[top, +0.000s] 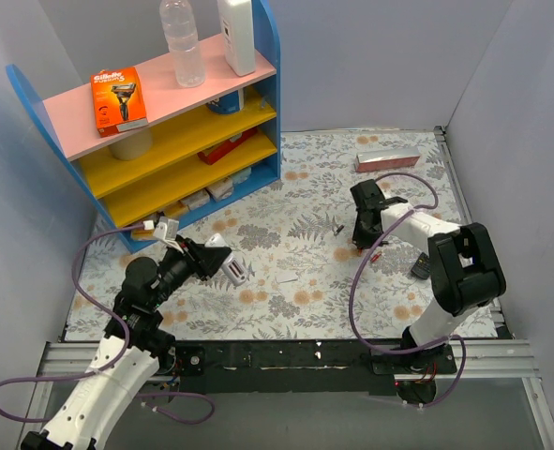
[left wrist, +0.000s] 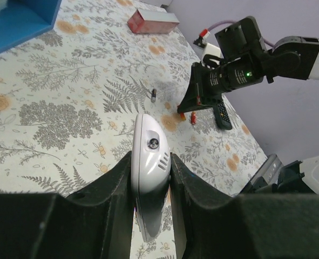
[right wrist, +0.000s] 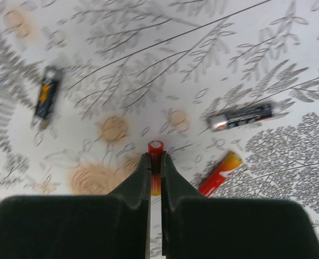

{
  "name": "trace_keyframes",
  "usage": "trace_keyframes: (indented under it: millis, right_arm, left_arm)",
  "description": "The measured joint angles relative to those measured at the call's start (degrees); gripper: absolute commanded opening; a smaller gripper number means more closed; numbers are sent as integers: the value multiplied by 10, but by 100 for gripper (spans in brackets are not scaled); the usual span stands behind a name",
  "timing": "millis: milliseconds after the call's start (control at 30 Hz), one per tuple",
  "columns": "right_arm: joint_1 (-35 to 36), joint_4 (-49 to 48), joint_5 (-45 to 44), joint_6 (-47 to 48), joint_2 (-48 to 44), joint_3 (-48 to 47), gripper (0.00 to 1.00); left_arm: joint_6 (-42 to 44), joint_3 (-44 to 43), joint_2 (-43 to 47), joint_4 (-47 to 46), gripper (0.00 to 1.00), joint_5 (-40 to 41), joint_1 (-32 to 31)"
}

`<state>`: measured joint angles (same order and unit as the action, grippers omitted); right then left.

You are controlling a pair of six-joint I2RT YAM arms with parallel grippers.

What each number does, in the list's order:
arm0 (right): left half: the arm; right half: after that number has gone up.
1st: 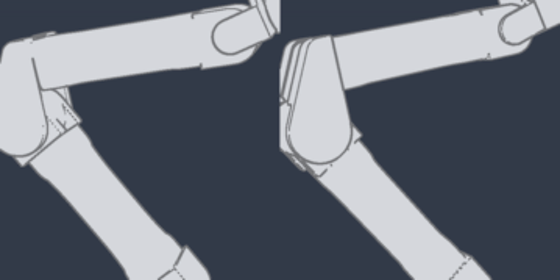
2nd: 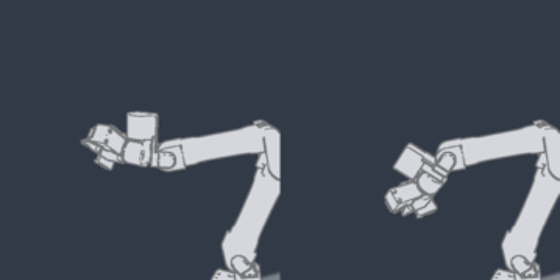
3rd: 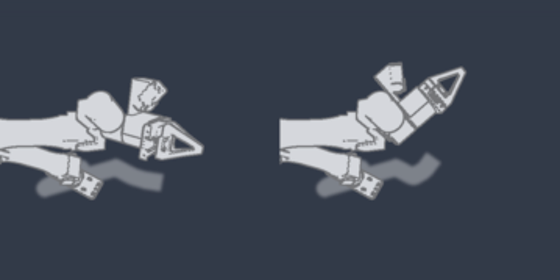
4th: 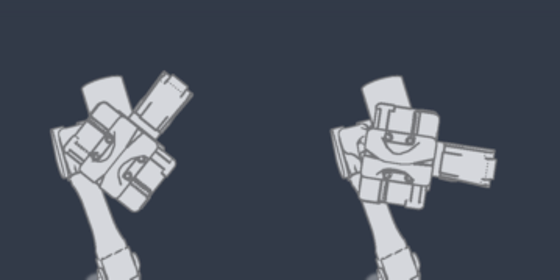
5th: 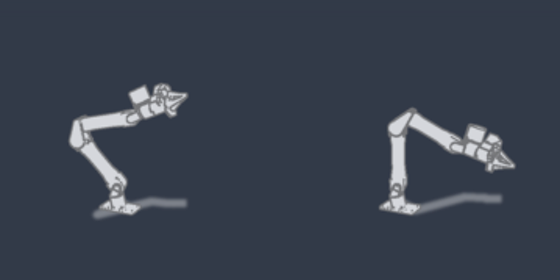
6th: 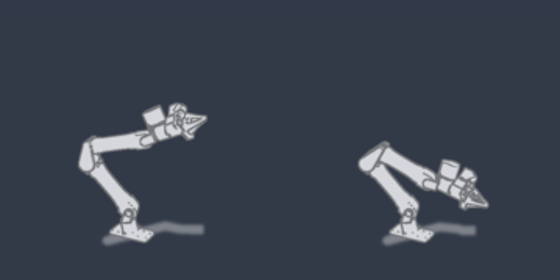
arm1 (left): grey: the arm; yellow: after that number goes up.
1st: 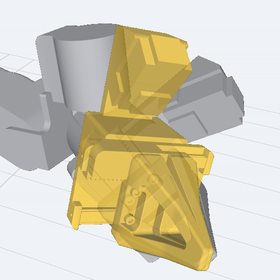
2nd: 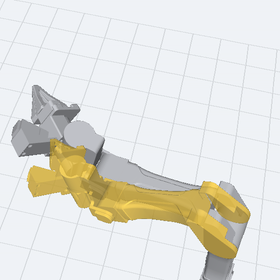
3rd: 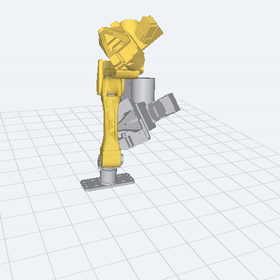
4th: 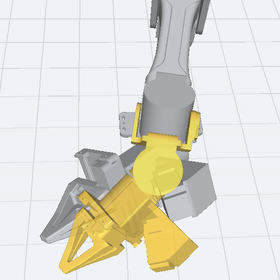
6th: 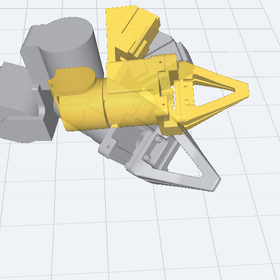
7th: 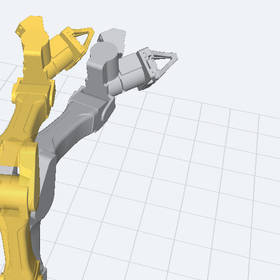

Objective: Load the batteries into the remote control

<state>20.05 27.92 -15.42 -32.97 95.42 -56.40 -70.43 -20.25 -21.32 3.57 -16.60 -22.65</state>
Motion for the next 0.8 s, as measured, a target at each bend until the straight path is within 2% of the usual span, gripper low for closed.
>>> trace_keyframes:
  millis: [167,300,567,800]
  right_arm:
    - [64,-15,2,37,-63,7,1]
    - [112,-44,19,70,-140,8,1]
    - [183,-142,112,136,-283,20,1]
    - [271,-222,172,183,-342,35,1]
  left_arm:
    - [-24,34,-1,-46,0,-38,0]
    - [-58,60,-26,-130,0,-73,0]
    - [-144,61,-207,-338,0,-144,-3]
    - [-181,-11,-330,-386,0,-144,-35]
